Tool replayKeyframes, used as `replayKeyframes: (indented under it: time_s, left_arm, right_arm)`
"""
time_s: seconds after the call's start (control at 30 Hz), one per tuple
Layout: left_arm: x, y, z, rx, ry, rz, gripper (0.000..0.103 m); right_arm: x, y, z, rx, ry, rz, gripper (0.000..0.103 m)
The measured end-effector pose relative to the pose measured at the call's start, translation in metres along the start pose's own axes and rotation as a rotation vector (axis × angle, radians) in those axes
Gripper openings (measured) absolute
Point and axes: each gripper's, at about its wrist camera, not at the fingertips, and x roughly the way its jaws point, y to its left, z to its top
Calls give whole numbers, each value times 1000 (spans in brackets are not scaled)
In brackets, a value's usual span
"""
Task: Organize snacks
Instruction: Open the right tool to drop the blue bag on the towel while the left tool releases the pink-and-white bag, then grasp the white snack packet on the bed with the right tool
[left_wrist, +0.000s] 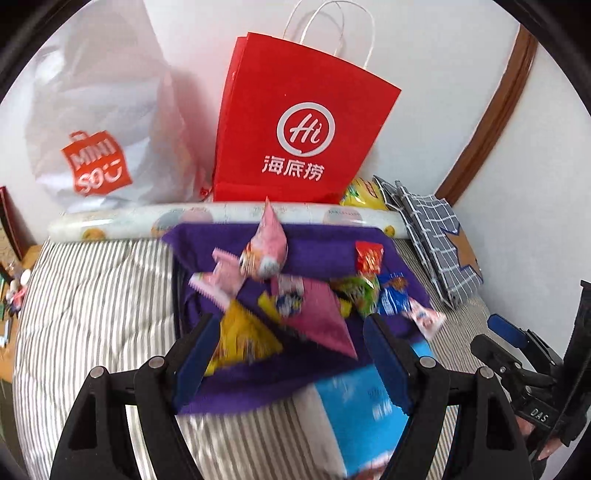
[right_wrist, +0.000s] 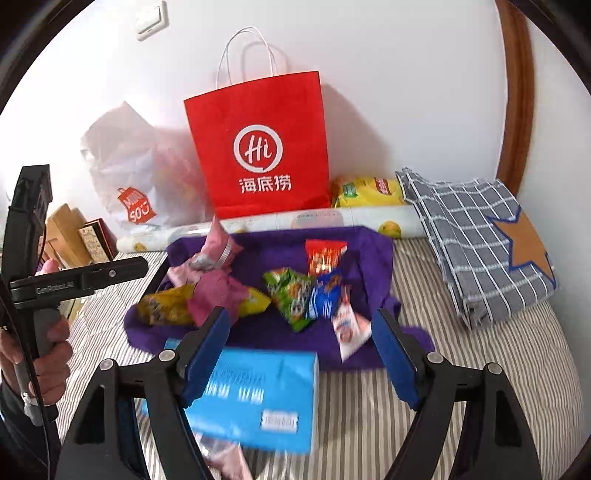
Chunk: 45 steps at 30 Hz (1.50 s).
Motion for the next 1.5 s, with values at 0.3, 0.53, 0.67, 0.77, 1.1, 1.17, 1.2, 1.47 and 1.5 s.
replayKeyframes:
  time_s: [0.3,0.53,0.67,0.77,1.1,1.17,1.2,1.47,1.5]
  left_arm:
    - [-28,12,-55,-48,38,-9,79]
    - [-47,26,-83,-53,34,-5,79]
    - [-54,40,-94,-75,32,-12,79]
    - [-56,49,-100,-91,34,-14,79]
    - [-54,71,-114,-132,56,-26,79]
    - [-51,72,-116,-137,64,-26,79]
    - [-50,72,-117,-140,68,-24,79]
    - [-40,60,-125,-125,96,-27,79]
    - [-39,57,-126,-121,99,-29,79]
  right_arm:
    - [-20,14,-56,11,71,38,73]
    - [-18,40,-97,27,148,121,73]
    - [-10,58,-112,7,189,133,73]
    - [-3,68,-120,6,216,142,73]
    - [19,93,-136,-7,250,109,77]
    - [21,98,-138,-21,247,85,78]
    - [22,99,-138,-26,239,71,79]
    - [15,95,-142,-64,223,36,59]
    - [13,94,-142,-58,226,53,58]
